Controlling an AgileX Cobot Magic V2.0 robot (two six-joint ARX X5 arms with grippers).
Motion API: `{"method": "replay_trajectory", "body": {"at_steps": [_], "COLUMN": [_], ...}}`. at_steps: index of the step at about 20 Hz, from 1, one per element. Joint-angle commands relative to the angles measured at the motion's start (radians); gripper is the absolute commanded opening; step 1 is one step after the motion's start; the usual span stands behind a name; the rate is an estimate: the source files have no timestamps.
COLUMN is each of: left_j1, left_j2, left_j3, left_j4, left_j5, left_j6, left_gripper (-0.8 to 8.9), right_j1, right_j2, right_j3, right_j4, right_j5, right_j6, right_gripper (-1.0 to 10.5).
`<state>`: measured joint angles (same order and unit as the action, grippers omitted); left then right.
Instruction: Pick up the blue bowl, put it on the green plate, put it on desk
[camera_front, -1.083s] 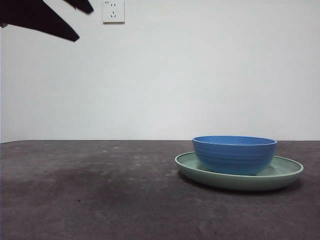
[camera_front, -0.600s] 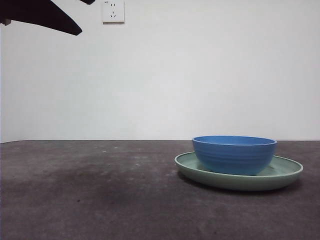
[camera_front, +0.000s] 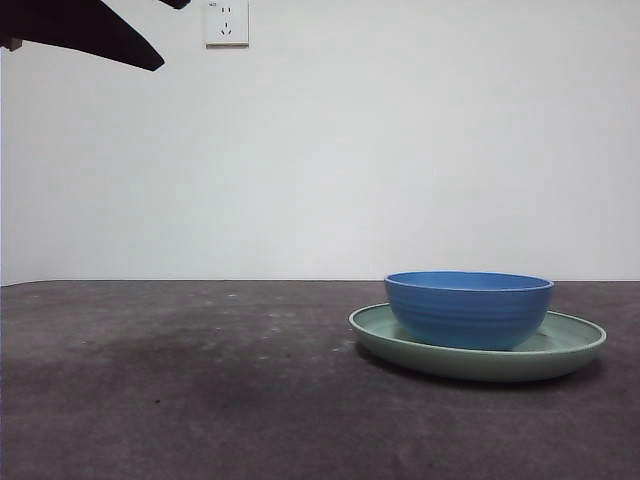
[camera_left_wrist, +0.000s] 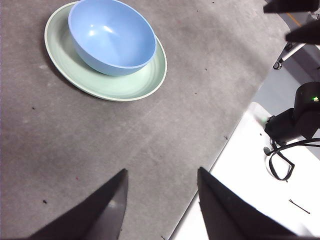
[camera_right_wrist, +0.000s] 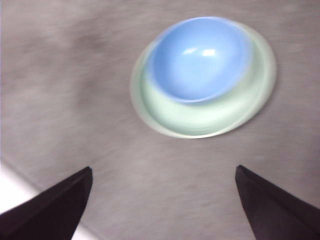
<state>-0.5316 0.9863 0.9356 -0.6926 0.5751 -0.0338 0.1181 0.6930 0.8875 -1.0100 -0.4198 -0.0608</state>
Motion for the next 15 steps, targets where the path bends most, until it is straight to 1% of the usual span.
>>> {"method": "replay_trajectory", "body": {"at_steps": [1, 2, 4, 7, 10, 12, 14, 15], "left_j1": [-0.007, -0.007, -0.007, -0.007, -0.006, -0.006, -0.006, -0.006], "left_j2": [0.006, 0.006, 0.006, 0.006, 0.006, 0.006, 0.006, 0.006], "left_j3": [0.009, 0.009, 0.009, 0.009, 0.009, 0.009, 0.009, 0.009], "left_j4": [0.005, 0.005, 0.005, 0.004, 0.005, 0.004, 0.005, 0.005], "left_j5": [0.004, 0.004, 0.004, 0.004, 0.004, 0.004, 0.004, 0.004], "left_j6": [0.026, 0.027, 0.029, 0.035, 0.047, 0.048, 0.048, 0.049], "left_gripper": [2.22, 2.22, 2.22, 2.22, 2.22, 2.22, 2.22, 2.22], "right_j1": [-0.003, -0.010, -0.031, -0.073, -0.113, -0.149, -0.162, -0.162], "right_j2": [0.021, 0.034, 0.068, 0.159, 0.274, 0.391, 0.500, 0.558], "right_j3": [0.019, 0.019, 0.019, 0.019, 0.019, 0.019, 0.019, 0.019], "right_j4": [0.067, 0.092, 0.136, 0.192, 0.246, 0.322, 0.380, 0.401], "right_j5": [0.116, 0.139, 0.157, 0.147, 0.114, 0.067, 0.005, -0.008], "right_j6": [0.102, 0.121, 0.141, 0.151, 0.151, 0.154, 0.162, 0.161], "right_gripper": [4.6, 4.6, 4.6, 4.6, 4.4, 4.2, 4.2, 4.2]}}
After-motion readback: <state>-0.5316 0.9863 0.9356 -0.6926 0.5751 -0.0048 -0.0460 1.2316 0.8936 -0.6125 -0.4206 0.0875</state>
